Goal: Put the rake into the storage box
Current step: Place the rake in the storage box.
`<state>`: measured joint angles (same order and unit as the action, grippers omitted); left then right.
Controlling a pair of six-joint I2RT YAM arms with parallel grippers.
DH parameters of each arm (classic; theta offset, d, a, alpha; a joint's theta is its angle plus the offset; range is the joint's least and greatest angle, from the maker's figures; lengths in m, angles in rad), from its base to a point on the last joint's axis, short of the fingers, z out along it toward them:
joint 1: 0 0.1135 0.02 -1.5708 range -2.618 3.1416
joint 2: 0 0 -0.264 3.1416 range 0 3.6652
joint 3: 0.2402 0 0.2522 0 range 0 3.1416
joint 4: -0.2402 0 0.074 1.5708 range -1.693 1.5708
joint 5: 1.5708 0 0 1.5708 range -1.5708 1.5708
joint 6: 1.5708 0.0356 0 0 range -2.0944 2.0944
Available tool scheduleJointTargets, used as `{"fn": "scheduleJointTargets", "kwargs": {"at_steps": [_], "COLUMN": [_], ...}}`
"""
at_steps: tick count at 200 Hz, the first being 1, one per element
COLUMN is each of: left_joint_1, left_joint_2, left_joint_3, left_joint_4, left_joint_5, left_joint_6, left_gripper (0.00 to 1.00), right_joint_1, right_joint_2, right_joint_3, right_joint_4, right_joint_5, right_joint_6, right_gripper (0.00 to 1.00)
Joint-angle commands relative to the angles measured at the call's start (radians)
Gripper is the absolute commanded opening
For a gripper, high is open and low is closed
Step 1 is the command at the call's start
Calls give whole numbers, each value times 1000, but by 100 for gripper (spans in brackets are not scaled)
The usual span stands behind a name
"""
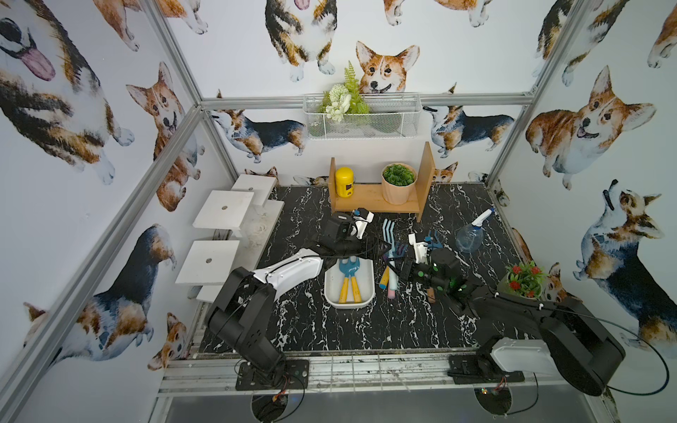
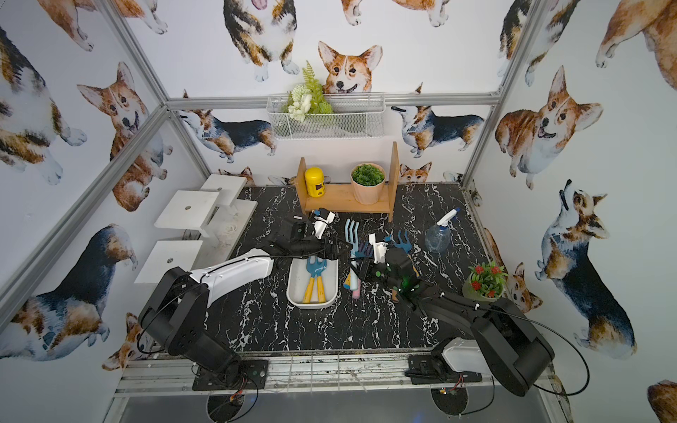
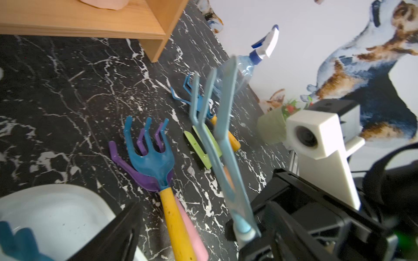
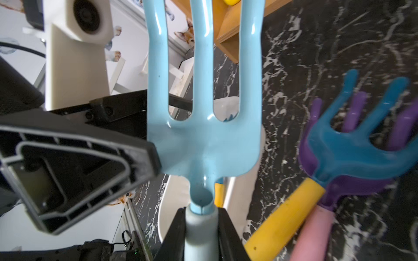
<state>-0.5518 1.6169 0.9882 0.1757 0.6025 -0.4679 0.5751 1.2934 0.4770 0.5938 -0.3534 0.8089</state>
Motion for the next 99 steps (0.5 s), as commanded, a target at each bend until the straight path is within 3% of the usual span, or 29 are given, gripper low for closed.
{"fn": "scheduleJointTargets", "kwargs": {"at_steps": [1, 44, 59, 99], "left_joint_1": [-3, -5, -4, -4], "left_joint_2": [8, 70, 93, 126], "left_joint_3": [-6, 2, 25, 83], "left_joint_4": [48, 38, 27, -47], "left_joint_5": [90, 83, 74, 4], "left_joint_6": [25, 17, 16, 23], "left_gripper": [89, 82, 66, 0], "right_joint_1": [0, 0, 1, 0], "right_joint_2": [49, 136, 140, 116], "right_joint_3": [52, 117, 123, 127], "right_joint_4": [70, 151, 152, 123], "right_joint_5": [-99, -180, -184, -165], "right_joint_6": [-10, 34, 33, 5], "right_gripper": [0, 0, 0, 0]}}
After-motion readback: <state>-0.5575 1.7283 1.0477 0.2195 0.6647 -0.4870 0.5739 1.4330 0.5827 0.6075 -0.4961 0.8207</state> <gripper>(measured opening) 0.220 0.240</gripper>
